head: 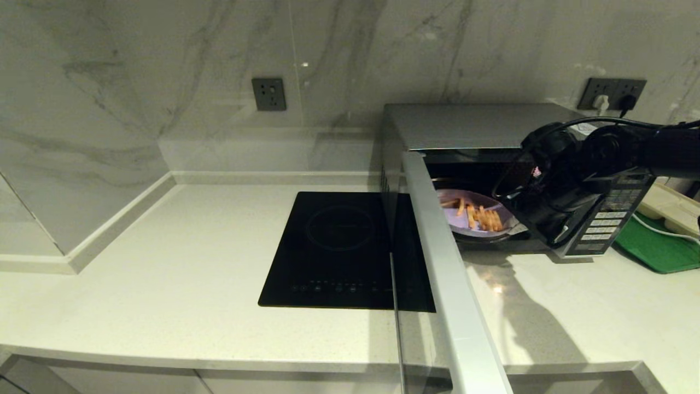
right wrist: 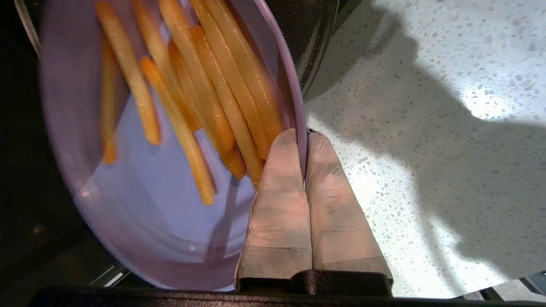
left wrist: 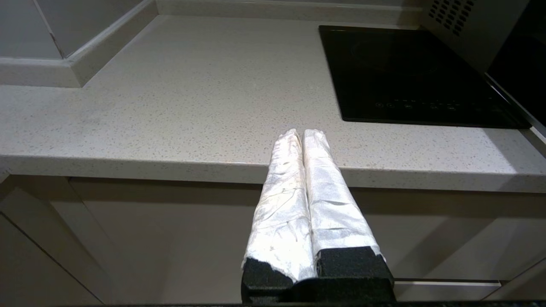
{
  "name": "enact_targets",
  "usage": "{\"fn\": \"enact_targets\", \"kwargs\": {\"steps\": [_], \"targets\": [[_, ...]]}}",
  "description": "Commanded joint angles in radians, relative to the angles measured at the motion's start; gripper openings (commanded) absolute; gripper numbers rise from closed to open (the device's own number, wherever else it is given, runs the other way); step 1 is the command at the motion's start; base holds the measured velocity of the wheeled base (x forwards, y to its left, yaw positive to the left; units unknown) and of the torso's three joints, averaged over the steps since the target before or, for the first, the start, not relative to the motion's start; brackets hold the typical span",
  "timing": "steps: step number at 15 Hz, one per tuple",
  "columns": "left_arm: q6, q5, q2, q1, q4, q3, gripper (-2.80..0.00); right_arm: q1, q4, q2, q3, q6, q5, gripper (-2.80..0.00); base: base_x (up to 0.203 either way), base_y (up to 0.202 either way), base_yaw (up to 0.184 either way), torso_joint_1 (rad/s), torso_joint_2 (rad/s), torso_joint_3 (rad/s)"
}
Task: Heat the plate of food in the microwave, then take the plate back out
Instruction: Take the plate out of the microwave
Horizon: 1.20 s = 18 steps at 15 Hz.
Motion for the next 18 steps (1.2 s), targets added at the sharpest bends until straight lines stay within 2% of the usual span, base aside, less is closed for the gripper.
{"fn": "enact_targets", "kwargs": {"steps": [1, 11, 18], "targets": [[-0.001, 0.0, 0.0, 0.0, -0.001, 0.0, -2.8, 0.0, 0.006, -0.014, 0.007, 0.006, -0.001, -2.8, 0.0, 0.0, 0.0, 0.0, 0.0, 0.0], [-0.001, 0.0, 0.0, 0.0, -0.001, 0.0, -2.8, 0.0, 0.006, -0.068, 0.088, 0.009, -0.001, -2.8, 0.0, 0.0, 0.0, 0.0, 0.0, 0.0], [-0.001, 0.0, 0.0, 0.0, -0.001, 0.0, -2.8, 0.002, -0.054, -0.237, 0.31, -0.005, 0.005, -2.8, 0.0, 0.0, 0.0, 0.0, 0.0, 0.0]]}}
